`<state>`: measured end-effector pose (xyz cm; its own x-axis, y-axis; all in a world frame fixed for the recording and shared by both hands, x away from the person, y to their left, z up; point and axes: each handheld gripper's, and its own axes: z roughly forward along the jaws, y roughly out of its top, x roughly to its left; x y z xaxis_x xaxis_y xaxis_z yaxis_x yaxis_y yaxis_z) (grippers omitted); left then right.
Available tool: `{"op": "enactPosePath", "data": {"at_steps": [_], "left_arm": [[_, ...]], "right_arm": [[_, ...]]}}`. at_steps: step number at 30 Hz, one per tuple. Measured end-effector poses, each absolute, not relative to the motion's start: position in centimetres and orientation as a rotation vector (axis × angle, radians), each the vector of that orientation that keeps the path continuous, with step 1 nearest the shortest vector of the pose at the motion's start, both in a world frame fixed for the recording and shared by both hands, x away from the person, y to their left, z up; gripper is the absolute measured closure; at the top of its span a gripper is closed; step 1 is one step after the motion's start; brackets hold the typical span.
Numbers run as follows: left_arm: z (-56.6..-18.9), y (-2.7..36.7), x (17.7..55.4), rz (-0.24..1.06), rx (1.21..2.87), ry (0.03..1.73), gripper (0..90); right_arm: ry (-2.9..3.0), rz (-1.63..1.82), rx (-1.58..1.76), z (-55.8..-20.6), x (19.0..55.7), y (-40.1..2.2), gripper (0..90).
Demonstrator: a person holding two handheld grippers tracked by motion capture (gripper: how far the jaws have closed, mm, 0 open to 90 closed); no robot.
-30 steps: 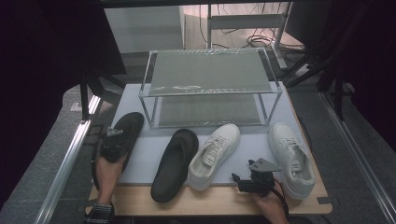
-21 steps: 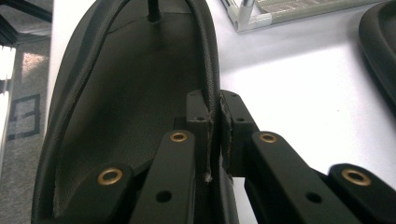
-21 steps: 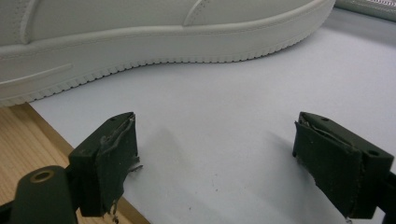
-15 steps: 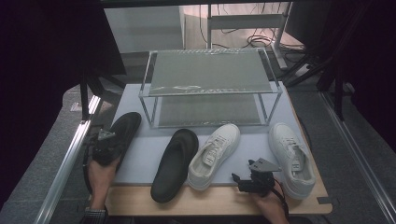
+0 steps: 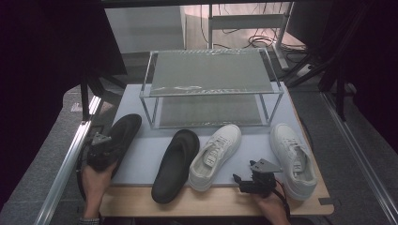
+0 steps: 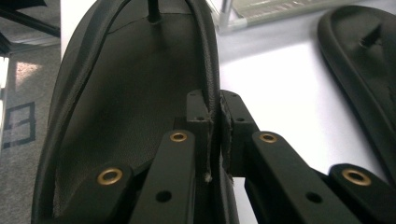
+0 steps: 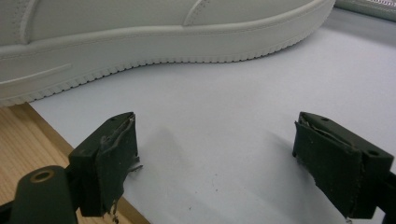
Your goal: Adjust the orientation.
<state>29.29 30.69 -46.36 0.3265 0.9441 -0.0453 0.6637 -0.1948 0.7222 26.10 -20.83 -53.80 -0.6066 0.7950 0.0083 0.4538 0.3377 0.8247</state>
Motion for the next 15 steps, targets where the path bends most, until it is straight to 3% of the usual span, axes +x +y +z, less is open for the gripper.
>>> {"op": "enactPosePath", "data": {"at_steps": [15], "left_arm": [[-46.1,29.6,25.1,0.514,1.983,1.298,83.3]], "right_arm": [[2.21,1.167,1.1,-53.8,26.1,-20.8,14.1]]}}
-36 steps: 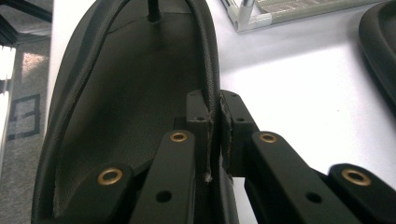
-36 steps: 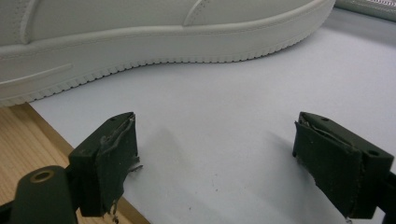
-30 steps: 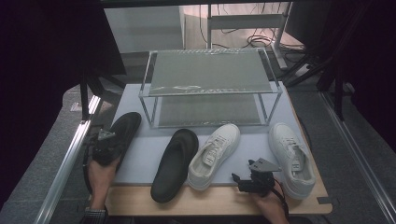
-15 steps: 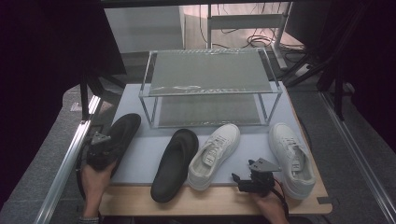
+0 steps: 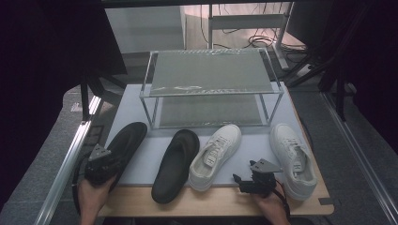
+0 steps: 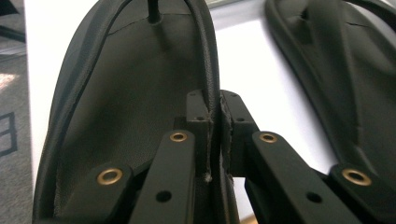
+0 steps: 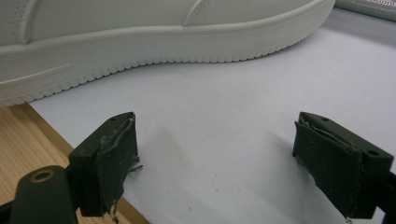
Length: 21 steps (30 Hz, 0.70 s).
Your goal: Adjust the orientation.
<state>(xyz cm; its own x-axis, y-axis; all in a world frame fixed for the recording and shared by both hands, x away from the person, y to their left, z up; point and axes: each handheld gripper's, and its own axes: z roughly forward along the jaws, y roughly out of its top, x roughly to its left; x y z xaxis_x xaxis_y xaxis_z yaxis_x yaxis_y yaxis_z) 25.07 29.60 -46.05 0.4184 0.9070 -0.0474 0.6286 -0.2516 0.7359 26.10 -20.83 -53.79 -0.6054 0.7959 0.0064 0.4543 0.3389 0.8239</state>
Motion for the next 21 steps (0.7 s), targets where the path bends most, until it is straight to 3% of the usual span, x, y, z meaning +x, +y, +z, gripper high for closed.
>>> {"op": "enactPosePath", "data": {"at_steps": [21], "left_arm": [[-44.8,26.0,23.7,0.475,2.052,1.148,83.2]], "right_arm": [[2.21,1.167,1.1,-53.8,26.1,-20.8,14.1]]}}
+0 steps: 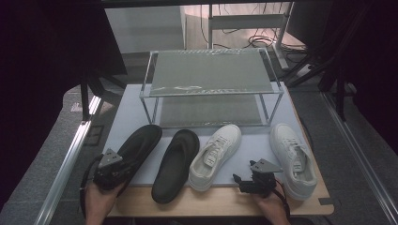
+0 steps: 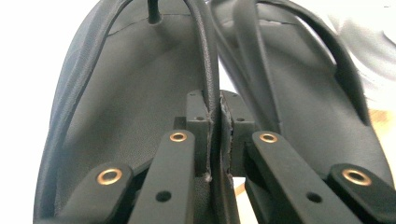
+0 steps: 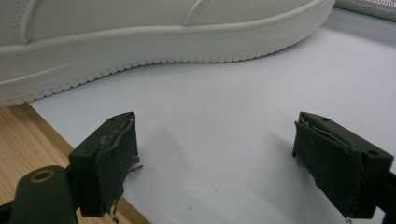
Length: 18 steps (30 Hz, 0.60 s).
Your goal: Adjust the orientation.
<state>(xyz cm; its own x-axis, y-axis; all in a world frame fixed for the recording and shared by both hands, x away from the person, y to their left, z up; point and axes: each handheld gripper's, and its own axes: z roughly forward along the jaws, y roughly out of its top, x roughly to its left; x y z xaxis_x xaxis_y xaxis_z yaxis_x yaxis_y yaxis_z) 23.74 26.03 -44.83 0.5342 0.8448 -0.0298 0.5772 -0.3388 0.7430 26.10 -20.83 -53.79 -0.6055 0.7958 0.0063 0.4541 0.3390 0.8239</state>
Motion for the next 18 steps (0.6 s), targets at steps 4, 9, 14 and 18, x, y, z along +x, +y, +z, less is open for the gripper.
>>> {"op": "enactPosePath", "data": {"at_steps": [4,9,14,18], "left_arm": [[-44.7,25.2,24.1,0.466,2.067,1.121,83.1],[-44.4,24.1,24.7,0.464,2.074,1.09,83.1],[-44.2,23.1,25.5,0.46,2.081,1.065,83.0],[-44.2,22.0,26.5,0.461,2.091,1.046,83.0]], "right_arm": [[2.21,1.167,1.1,-53.8,26.1,-20.8,14.1],[2.21,1.167,1.1,-53.8,26.1,-20.8,14.1],[2.21,1.167,1.1,-53.8,26.1,-20.8,14.1],[2.21,1.17,1.1,-53.8,26.1,-20.8,14.1]]}}
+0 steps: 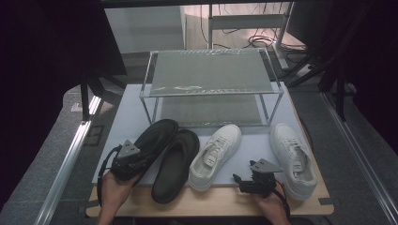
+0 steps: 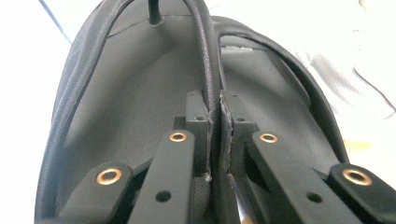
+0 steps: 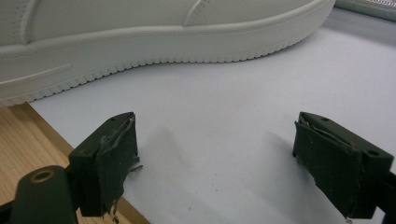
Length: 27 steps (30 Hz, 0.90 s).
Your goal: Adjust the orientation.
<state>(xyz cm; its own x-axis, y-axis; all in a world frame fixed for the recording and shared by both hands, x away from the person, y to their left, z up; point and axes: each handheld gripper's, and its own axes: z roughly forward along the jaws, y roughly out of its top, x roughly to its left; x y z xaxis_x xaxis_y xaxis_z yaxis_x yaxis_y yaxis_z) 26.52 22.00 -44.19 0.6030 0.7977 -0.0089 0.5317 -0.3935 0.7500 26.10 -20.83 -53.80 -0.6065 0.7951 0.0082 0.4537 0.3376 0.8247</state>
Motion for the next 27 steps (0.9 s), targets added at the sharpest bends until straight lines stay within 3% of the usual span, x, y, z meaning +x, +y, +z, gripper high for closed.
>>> {"op": "enactPosePath", "data": {"at_steps": [27], "left_arm": [[-45.3,19.1,33.1,0.481,2.072,1.048,83.0]], "right_arm": [[2.21,1.171,1.1,-53.8,26.1,-20.8,14.2]]}}
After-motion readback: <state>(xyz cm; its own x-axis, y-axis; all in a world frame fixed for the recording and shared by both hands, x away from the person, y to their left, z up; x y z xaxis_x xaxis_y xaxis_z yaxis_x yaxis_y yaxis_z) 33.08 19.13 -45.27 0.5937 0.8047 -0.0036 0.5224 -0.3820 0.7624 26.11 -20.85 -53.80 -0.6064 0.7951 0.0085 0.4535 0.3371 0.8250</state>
